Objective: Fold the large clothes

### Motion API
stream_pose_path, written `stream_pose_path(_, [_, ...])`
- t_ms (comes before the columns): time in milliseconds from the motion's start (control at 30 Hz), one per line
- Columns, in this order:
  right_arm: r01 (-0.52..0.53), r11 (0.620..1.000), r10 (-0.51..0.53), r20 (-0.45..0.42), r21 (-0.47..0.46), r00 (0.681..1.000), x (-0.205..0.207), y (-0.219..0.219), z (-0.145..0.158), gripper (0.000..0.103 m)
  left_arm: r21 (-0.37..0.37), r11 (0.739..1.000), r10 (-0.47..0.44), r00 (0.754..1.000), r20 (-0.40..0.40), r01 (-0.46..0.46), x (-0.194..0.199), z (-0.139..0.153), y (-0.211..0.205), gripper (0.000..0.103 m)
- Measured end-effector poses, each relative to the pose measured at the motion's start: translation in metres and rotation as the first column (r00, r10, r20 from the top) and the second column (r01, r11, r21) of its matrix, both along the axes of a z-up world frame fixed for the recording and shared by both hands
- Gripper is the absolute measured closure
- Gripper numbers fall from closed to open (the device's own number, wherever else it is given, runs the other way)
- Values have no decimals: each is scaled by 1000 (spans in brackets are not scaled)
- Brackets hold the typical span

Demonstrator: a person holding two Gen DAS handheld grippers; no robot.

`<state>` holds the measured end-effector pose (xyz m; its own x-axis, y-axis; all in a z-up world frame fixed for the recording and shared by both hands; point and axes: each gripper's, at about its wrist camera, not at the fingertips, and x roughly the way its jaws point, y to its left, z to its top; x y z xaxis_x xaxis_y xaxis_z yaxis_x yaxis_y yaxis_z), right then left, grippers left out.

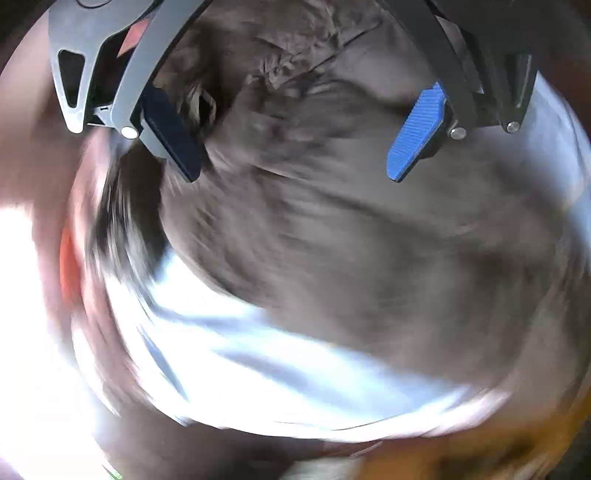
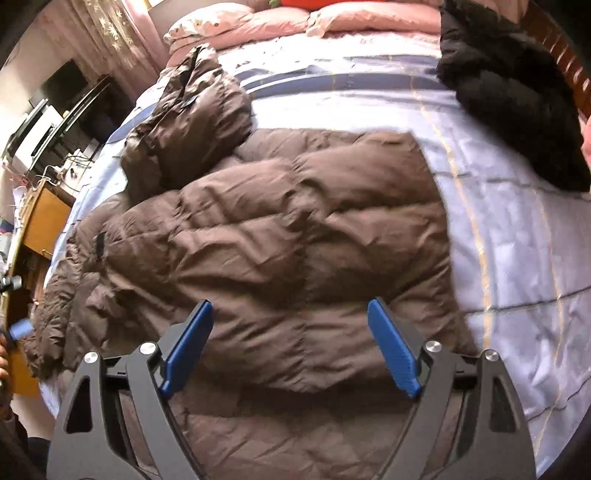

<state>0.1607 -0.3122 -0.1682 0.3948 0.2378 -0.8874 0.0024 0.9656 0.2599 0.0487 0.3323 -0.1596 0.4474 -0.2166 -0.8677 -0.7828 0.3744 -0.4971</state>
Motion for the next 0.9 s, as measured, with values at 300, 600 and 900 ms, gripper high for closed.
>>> stream_pose_path(300, [-49, 998, 51, -22, 50, 998, -31, 46, 16, 17, -188, 902, 352, 914, -202, -389, -109, -67, 126, 2])
stream_pose_path(600, [-42, 995, 47, -51, 95, 998, -35, 45, 10, 17, -237, 891, 364, 921, -139, -388, -98, -96, 156, 82])
stream_pose_path(900, [28, 986, -17, -70, 165, 997, -33, 31, 10, 17, 307, 944, 26, 954, 299, -122, -46, 62, 87, 94])
